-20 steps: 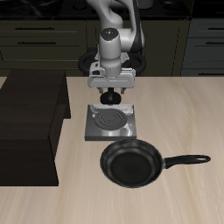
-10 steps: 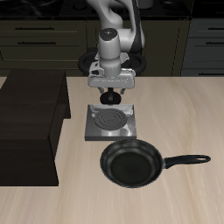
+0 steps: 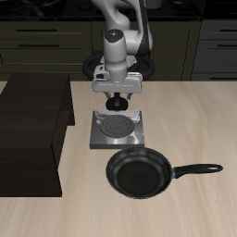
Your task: Turn on the flat stove
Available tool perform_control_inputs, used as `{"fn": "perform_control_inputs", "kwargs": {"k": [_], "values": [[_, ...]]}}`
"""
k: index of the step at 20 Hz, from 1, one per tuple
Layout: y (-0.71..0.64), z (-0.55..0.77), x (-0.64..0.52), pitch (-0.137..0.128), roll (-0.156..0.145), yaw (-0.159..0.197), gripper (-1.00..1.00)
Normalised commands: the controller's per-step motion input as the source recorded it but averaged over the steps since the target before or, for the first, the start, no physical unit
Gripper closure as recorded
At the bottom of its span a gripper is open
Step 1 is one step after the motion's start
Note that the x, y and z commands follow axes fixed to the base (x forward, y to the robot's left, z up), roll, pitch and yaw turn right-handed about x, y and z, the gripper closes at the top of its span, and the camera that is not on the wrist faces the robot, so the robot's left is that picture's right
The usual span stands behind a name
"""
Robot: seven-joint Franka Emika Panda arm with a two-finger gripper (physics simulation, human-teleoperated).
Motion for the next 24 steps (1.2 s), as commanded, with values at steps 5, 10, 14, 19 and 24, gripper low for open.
{"fn": "perform_control_inputs", "kwargs": {"k": [5,10,14,19,24], "values": [[-0.12,0.08,-0.02,-0.014,-0.014,-0.01,1.0],[-0.04,0.02,-0.04,-0.001,-0.004,0.01,1.0],[-0.08,0.04,0.02,-0.006,-0.01,0.011,1.0],[-0.03,-0.01,-0.02,0.001,-0.005,0.017,1.0],[-0.06,0.05,-0.04,-0.001,-0.002,0.01,1.0]]}}
